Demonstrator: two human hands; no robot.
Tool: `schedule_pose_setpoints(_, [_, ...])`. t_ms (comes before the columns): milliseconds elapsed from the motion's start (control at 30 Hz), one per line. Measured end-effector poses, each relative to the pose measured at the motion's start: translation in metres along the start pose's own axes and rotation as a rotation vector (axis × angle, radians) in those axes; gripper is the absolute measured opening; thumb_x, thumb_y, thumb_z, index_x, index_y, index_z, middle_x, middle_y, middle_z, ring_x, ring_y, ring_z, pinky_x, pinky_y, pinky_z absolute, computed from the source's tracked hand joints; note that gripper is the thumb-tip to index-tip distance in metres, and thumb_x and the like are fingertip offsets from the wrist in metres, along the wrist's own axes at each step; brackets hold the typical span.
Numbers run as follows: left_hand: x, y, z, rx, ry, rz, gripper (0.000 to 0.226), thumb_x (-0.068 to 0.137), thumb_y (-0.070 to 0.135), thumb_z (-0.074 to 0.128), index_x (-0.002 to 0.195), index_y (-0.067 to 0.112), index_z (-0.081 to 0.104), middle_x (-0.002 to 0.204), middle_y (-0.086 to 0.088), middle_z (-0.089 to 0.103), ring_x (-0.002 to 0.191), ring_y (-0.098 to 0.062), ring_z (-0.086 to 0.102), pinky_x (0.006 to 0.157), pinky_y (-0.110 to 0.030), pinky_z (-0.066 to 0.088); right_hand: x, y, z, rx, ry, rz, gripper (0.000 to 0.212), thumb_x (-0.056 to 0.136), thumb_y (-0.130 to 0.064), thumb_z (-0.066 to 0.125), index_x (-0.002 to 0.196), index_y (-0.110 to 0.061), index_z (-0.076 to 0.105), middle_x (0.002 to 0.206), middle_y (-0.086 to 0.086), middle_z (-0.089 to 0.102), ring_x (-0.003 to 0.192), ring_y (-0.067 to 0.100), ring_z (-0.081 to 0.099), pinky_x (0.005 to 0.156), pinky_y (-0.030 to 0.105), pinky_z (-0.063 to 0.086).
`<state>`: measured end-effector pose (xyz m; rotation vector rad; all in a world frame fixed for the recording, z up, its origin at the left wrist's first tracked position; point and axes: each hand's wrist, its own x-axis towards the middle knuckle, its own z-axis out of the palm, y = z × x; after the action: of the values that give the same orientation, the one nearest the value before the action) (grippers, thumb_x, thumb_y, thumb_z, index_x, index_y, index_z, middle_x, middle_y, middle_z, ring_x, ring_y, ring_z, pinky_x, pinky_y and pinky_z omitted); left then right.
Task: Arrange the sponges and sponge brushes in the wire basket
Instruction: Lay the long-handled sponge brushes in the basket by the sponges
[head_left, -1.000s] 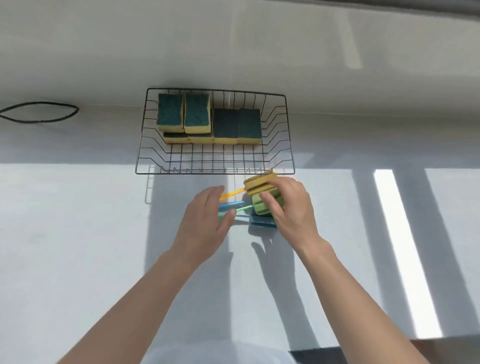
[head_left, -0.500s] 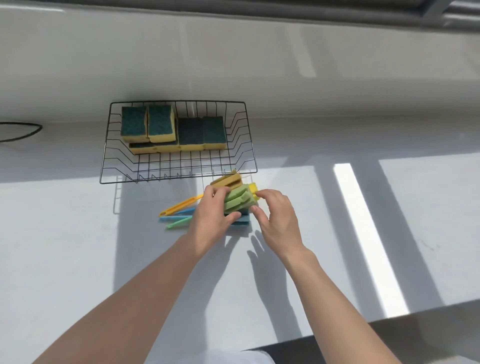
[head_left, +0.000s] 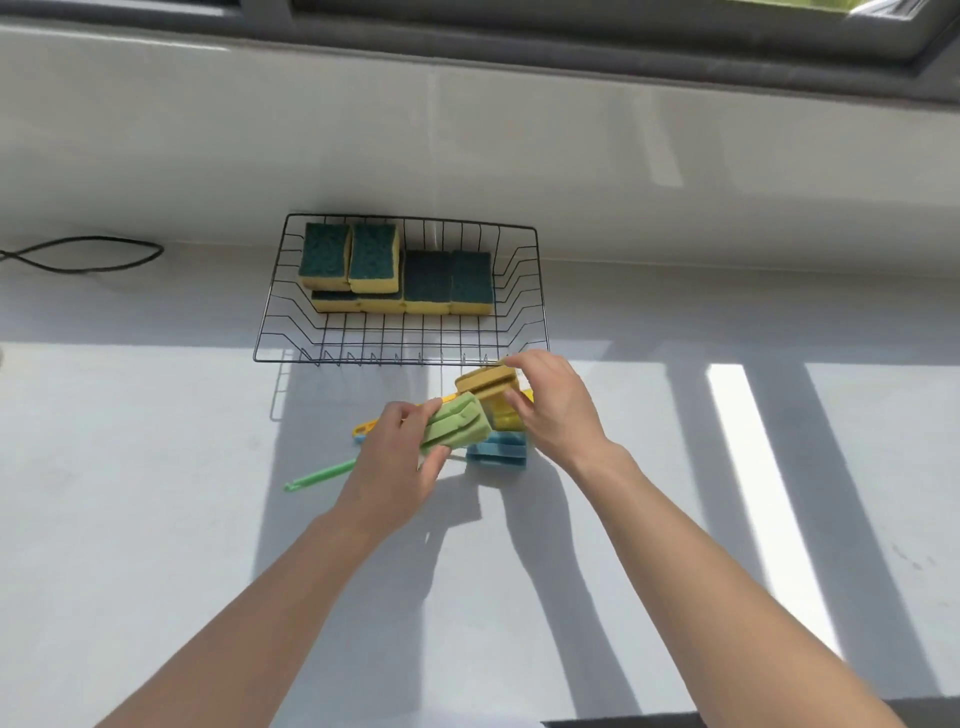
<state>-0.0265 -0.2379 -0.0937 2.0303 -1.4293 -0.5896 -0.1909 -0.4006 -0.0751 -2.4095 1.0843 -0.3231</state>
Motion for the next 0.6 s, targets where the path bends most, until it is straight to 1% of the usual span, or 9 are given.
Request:
schedule_pose_setpoints(67, [-0.009, -0.006, -0.007, -0.022, 0.017, -0.037, 0.053, 0.090, 0.017, 0.068, 0.140, 0.012, 0.053, 0.116, -0.005, 0.054, 0.105, -0.025, 0.056, 0.096, -0.044, 0.046, 0.011, -0.001, 0.007, -0.083, -0.077, -0.042, 0.036, 0.087, -0.022, 0.073, 0.121, -0.019, 0.062, 0.121, 0.000, 0.064, 0.112, 0.024, 0.053, 0.095, 0.040, 0.046])
schedule_pose_setpoints(133, [-0.017, -0.010, -0.013, -0.058, 0.029, -0.062, 0.050, 0.090, 0.015, 0.068, 0.138, 0.015, 0.054, 0.117, -0.005, 0.056, 0.108, -0.025, 0.056, 0.099, -0.046, 0.044, 0.018, -0.002, 0.013, -0.158, -0.119, -0.047, 0.042, 0.081, -0.025, 0.079, 0.119, -0.022, 0.061, 0.121, -0.002, 0.062, 0.110, 0.024, 0.050, 0.092, 0.040, 0.047])
schedule_pose_setpoints(233, [-0.024, -0.016, -0.019, -0.085, 0.048, -0.082, 0.048, 0.089, 0.014, 0.069, 0.135, 0.016, 0.056, 0.115, -0.001, 0.057, 0.108, -0.021, 0.057, 0.099, -0.043, 0.045, 0.022, 0.000, 0.021, -0.217, -0.083, -0.068, 0.040, 0.077, -0.016, 0.080, 0.112, -0.020, 0.061, 0.114, -0.001, 0.060, 0.101, 0.026, 0.047, 0.084, 0.041, 0.048])
schedule_pose_setpoints(300, [-0.027, -0.018, -0.021, -0.085, 0.051, -0.085, 0.048, 0.089, 0.014, 0.069, 0.135, 0.015, 0.057, 0.113, 0.003, 0.054, 0.106, -0.019, 0.056, 0.099, -0.040, 0.045, 0.021, 0.001, 0.025, -0.245, -0.048, -0.097, 0.039, 0.076, -0.009, 0.079, 0.109, -0.018, 0.061, 0.111, 0.001, 0.059, 0.097, 0.027, 0.047, 0.080, 0.042, 0.049])
schedule_pose_setpoints(367, [-0.028, -0.018, -0.023, -0.080, 0.050, -0.091, 0.048, 0.089, 0.015, 0.069, 0.135, 0.016, 0.056, 0.111, 0.006, 0.052, 0.104, -0.018, 0.055, 0.098, -0.039, 0.045, 0.020, 0.003, 0.026, -0.270, -0.030, -0.126, 0.039, 0.075, -0.007, 0.080, 0.107, -0.016, 0.061, 0.110, 0.003, 0.059, 0.095, 0.028, 0.048, 0.077, 0.042, 0.050])
schedule_pose_setpoints(433, [-0.028, -0.018, -0.024, -0.082, 0.053, -0.093, 0.048, 0.089, 0.015, 0.069, 0.135, 0.015, 0.056, 0.111, 0.005, 0.053, 0.104, -0.018, 0.056, 0.098, -0.038, 0.045, 0.021, 0.006, 0.027, -0.301, -0.023, -0.153, 0.034, 0.078, -0.009, 0.080, 0.105, -0.015, 0.061, 0.109, 0.004, 0.059, 0.093, 0.028, 0.048, 0.075, 0.041, 0.050])
schedule_pose_setpoints(600, [-0.027, -0.017, -0.029, -0.099, 0.049, -0.107, 0.047, 0.091, 0.016, 0.067, 0.137, 0.016, 0.056, 0.115, 0.002, 0.056, 0.107, -0.017, 0.056, 0.100, -0.039, 0.044, 0.025, 0.007, 0.027, -0.386, -0.011, -0.218, 0.016, 0.085, -0.011, 0.070, 0.098, -0.013, 0.061, 0.104, 0.003, 0.061, 0.091, 0.028, 0.045, 0.076, 0.038, 0.046])
